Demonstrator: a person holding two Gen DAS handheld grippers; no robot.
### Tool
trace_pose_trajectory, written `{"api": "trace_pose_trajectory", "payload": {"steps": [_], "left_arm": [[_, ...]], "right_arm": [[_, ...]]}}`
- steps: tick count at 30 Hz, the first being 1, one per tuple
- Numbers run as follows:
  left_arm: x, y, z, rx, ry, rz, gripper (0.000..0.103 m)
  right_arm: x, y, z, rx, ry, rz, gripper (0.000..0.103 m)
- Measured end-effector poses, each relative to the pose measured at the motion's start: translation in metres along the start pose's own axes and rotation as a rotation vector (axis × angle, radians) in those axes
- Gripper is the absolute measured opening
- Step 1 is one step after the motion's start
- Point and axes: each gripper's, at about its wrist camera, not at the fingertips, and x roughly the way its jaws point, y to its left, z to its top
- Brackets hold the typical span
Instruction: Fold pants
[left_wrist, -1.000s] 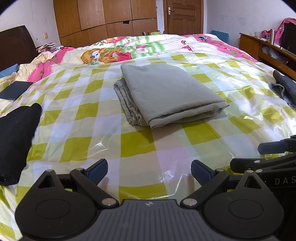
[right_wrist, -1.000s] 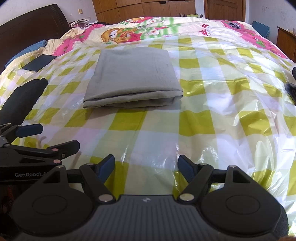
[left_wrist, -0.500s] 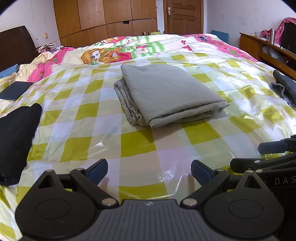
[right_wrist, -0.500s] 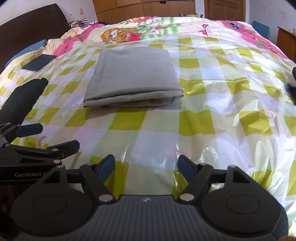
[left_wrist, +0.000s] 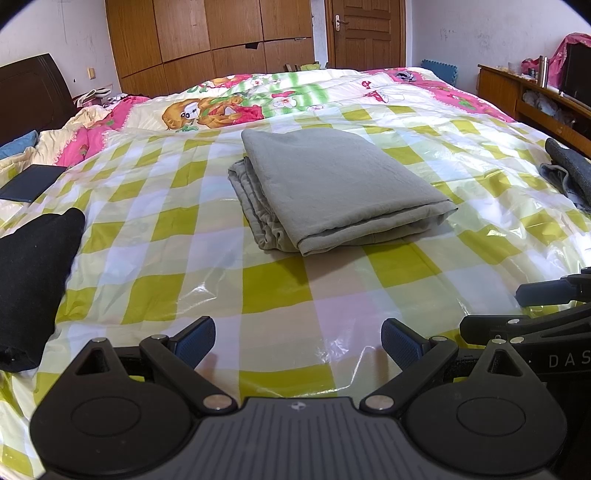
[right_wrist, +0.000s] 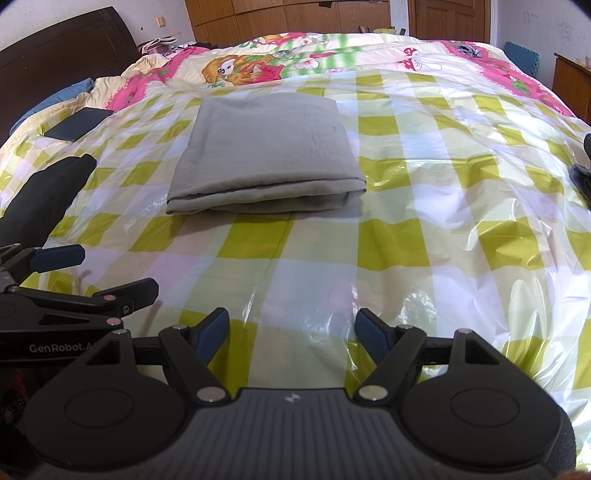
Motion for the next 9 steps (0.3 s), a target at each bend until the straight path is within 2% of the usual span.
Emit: {"api": "trace_pose_trajectory", "payload": {"steps": [9], "left_arm": [[-0.0003,-0.0005,-0.0002,0.001,-0.002,0.002,0.103]], "right_arm": [[-0.0001,0.0,0.0,0.0,0.0,0.0,0.076]]}}
